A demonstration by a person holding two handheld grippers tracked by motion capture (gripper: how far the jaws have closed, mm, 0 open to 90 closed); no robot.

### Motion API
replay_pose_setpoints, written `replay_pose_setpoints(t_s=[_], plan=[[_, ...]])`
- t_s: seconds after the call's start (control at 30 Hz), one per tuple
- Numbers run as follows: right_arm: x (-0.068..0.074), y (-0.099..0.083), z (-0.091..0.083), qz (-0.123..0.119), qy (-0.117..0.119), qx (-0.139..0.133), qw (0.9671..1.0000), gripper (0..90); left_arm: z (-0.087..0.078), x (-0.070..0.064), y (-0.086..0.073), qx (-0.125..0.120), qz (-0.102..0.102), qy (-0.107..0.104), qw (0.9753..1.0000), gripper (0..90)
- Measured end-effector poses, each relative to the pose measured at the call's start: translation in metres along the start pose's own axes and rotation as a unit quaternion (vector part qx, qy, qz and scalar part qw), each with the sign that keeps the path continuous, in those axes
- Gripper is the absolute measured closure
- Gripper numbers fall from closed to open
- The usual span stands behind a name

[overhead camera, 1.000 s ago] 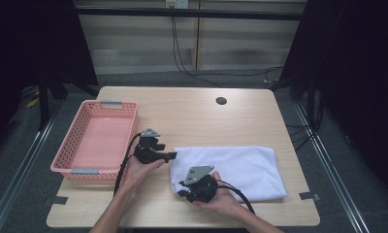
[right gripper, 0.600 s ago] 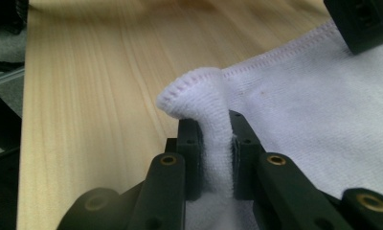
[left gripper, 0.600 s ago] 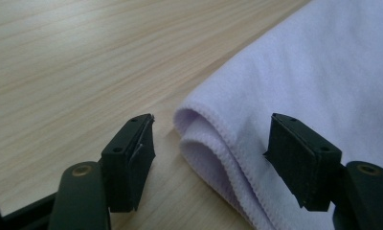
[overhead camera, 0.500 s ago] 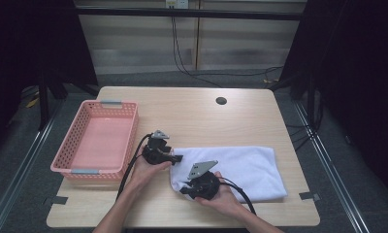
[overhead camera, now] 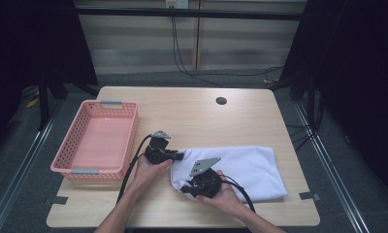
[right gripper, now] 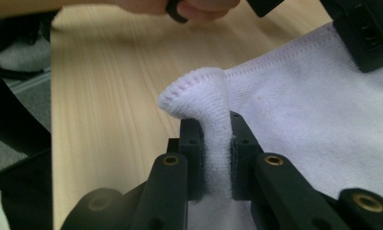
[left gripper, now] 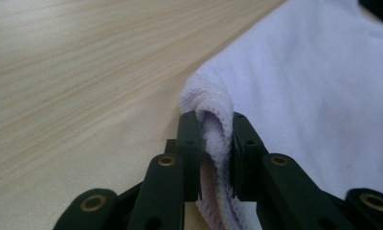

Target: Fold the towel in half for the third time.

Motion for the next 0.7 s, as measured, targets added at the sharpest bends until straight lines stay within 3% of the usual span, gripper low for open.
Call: replay_pose_setpoints(t_s=[0.2,0.27,0.5,0.63,0.7], plan=[[0.002,0.009,-0.016,0.023,0.014,-0.031,0.9992,80.4,-0.013,0.000,0.011,-0.016,-0.015,0.001,0.9998,77.8],[0.003,0.011,-0.018,0.020,0.012,-0.033,0.9992,80.5,-0.015,0.000,0.013,-0.015,-0.007,0.003,0.9999,77.9],[0.006,0.031,-0.032,0.028,0.030,-0.061,0.9973,80.7,-0.032,0.005,0.030,-0.045,-0.023,-0.003,0.9987,78.3],[0.009,0.046,-0.037,0.025,0.033,-0.074,0.9964,80.8,-0.043,0.009,0.039,-0.047,-0.023,0.006,0.9986,78.4],[0.016,0.060,-0.039,0.022,0.037,-0.086,0.9954,80.8,-0.058,0.010,0.047,-0.055,-0.018,0.017,0.9982,78.4]])
Point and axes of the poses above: each handheld gripper's, and its own axes: z roughly forward along the jaws, y roughly out of its top, x roughly to its left, the point moved 2 cm from there along z, roughly forward along the jaws, and after that the axes turned 14 degrees about z, right-handed, at the moved point
